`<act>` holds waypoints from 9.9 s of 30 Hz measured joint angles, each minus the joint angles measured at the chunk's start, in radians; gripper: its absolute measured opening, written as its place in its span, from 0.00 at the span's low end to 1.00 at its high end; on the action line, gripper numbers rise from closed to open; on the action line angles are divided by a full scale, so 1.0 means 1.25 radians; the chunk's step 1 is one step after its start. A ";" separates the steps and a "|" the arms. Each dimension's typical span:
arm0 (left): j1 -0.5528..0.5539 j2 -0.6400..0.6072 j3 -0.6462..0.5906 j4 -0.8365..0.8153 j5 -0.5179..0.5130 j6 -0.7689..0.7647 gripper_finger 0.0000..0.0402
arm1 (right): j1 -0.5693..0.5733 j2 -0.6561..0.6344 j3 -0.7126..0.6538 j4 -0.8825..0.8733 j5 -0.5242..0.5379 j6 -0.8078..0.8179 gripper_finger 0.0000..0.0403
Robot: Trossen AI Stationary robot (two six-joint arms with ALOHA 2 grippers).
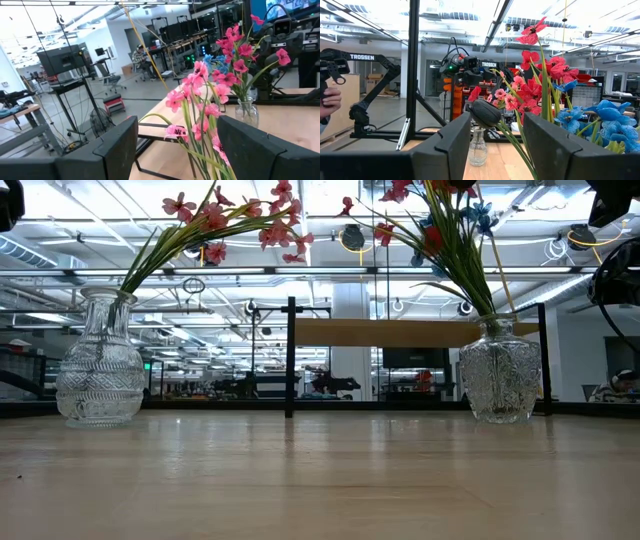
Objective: Pick and place flowers into a vace then onto a shelf
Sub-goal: Put the left transparent flower vase on the shelf
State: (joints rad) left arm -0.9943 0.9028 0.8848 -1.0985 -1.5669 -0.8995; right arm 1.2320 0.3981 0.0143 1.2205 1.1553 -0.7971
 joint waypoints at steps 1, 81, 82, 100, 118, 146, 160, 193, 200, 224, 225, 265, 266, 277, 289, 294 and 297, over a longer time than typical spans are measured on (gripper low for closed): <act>0.000 0.000 0.000 0.000 -0.001 0.000 0.69 | 0.000 0.000 0.000 0.000 0.000 0.000 0.43; 0.099 0.000 0.000 0.000 -0.004 -0.033 0.69 | 0.000 0.000 0.000 0.000 0.000 0.000 0.43; 0.099 0.000 0.000 0.000 -0.004 -0.033 0.69 | 0.000 0.000 0.000 0.000 0.000 0.000 0.44; 0.111 0.000 0.000 -0.001 -0.004 -0.034 0.69 | 0.000 0.000 0.000 0.000 0.000 0.000 0.44; 0.126 0.000 0.000 -0.001 0.002 -0.030 0.69 | 0.000 0.000 0.000 0.000 0.000 0.000 0.43; 0.226 0.005 0.000 0.001 0.215 0.172 0.69 | 0.000 0.000 0.000 0.000 0.000 0.000 0.43; 0.225 0.005 0.000 0.127 0.321 0.123 0.69 | 0.000 0.000 0.000 0.000 0.000 0.000 0.44; 0.217 0.255 -0.029 0.070 0.896 -0.282 0.69 | 0.000 0.000 0.000 0.000 0.000 0.000 0.43; 0.204 0.317 -0.113 0.098 0.811 -0.338 0.67 | 0.000 0.000 0.000 0.000 0.000 0.000 0.44; 0.158 0.314 -0.230 0.274 0.560 -0.426 0.68 | 0.000 0.000 0.000 -0.002 0.000 0.000 0.43; 0.158 0.314 -0.230 0.280 0.559 -0.416 0.68 | 0.000 0.000 0.000 -0.003 0.000 0.000 0.43; 0.192 0.314 -0.230 0.333 0.441 -0.362 0.81 | 0.000 0.000 0.000 -0.002 0.000 0.000 0.44; 0.192 0.314 -0.230 0.334 0.437 -0.358 0.78 | 0.000 0.000 0.000 -0.002 0.000 0.000 0.44; 0.194 0.315 -0.230 0.338 0.409 -0.347 0.45 | 0.000 0.000 0.000 -0.002 0.000 0.000 0.43; 0.194 0.315 -0.230 0.400 0.306 -0.309 0.46 | 0.000 0.000 0.000 -0.002 0.000 0.000 0.43; 0.198 0.315 -0.230 0.444 0.197 -0.269 0.43 | 0.000 0.000 0.000 -0.002 0.000 0.000 0.44; 0.219 0.314 -0.230 0.446 0.164 -0.268 0.43 | 0.000 0.000 0.000 -0.002 0.000 0.000 0.44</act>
State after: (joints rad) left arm -0.7207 1.2953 0.5972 -0.5411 -1.3625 -1.2346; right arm 1.2320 0.3978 0.0139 1.2175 1.1549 -0.7971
